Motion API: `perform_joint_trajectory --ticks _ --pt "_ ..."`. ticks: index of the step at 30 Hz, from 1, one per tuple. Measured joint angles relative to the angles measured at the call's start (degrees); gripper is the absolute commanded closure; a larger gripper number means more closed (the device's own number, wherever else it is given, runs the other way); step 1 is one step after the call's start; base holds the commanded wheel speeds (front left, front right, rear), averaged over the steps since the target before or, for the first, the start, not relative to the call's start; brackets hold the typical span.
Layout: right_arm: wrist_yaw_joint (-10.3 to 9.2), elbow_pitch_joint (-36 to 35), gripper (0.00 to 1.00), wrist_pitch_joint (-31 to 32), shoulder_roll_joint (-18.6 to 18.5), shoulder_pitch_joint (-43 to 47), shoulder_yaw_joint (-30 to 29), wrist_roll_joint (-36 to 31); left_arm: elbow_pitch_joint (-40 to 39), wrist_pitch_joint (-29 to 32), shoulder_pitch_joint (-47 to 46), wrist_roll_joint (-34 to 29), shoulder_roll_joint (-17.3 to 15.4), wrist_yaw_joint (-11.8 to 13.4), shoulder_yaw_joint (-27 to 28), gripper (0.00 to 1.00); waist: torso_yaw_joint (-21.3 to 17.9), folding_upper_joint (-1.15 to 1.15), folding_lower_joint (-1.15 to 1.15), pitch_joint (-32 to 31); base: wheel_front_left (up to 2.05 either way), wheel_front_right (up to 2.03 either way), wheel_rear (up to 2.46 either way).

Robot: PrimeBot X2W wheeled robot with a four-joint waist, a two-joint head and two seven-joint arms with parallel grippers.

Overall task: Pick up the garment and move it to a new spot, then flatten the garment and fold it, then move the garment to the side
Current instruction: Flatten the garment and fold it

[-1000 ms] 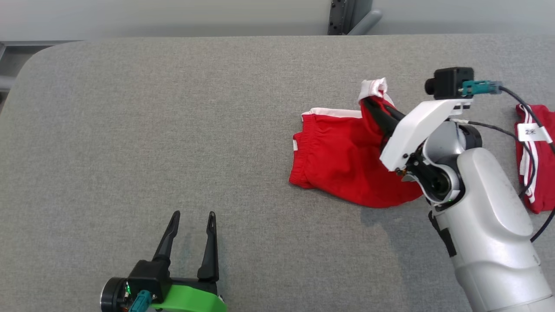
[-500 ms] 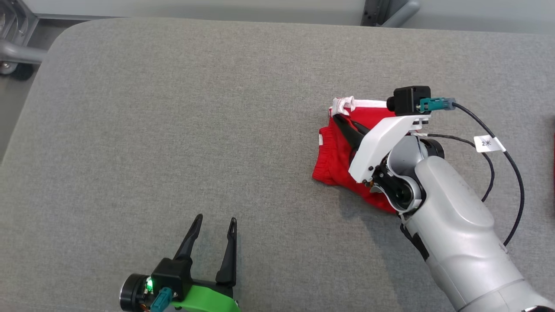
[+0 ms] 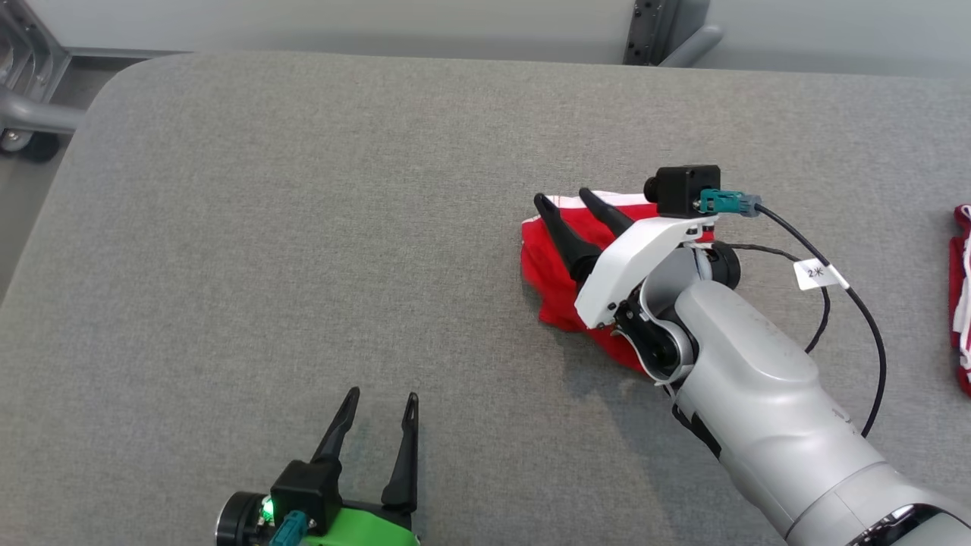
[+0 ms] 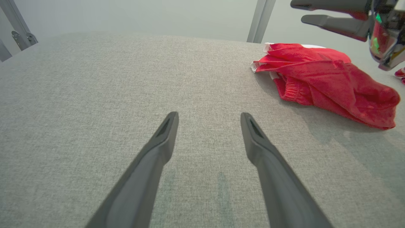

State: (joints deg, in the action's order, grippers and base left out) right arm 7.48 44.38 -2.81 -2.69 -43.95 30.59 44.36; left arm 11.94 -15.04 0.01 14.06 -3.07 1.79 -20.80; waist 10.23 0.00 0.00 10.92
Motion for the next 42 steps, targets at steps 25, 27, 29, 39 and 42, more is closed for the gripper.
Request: perform_joint_trajectory --ticks 25,27,29,39,42 --pt "0.01 -13.97 1.00 -3.25 -3.99 18.53 -10.85 -23.92 -2.79 0.00 2.58 -0.40 0.08 0.23 3.14 0.00 -7.71 0.00 0.00 -1.49 0.00 0.00 0.00" --pt "0.01 -12.32 1.00 -2.98 -3.18 17.89 -12.14 -25.13 -2.50 0.00 1.93 -0.53 0.09 0.18 3.13 0.00 -7.07 0.00 0.00 -0.80 0.00 0.00 0.00" --pt "0.01 -10.46 1.00 -2.36 -2.56 17.39 -13.96 -26.54 -2.46 -0.01 1.47 -0.52 0.10 0.20 3.33 0.00 -6.18 0.00 0.00 -0.27 0.00 0.00 0.00" --pt "0.00 -7.47 1.00 -1.66 -0.38 16.68 -11.21 -29.32 -2.14 0.00 0.91 -0.51 0.12 -0.08 3.96 0.00 -2.40 0.00 0.00 2.08 0.00 0.00 0.00" --pt "0.00 -7.61 1.00 -1.22 -0.22 16.39 -7.51 -26.97 -2.01 -0.01 0.71 -0.51 0.12 -0.22 3.77 0.00 -1.55 0.00 0.00 2.27 0.00 0.00 0.00"
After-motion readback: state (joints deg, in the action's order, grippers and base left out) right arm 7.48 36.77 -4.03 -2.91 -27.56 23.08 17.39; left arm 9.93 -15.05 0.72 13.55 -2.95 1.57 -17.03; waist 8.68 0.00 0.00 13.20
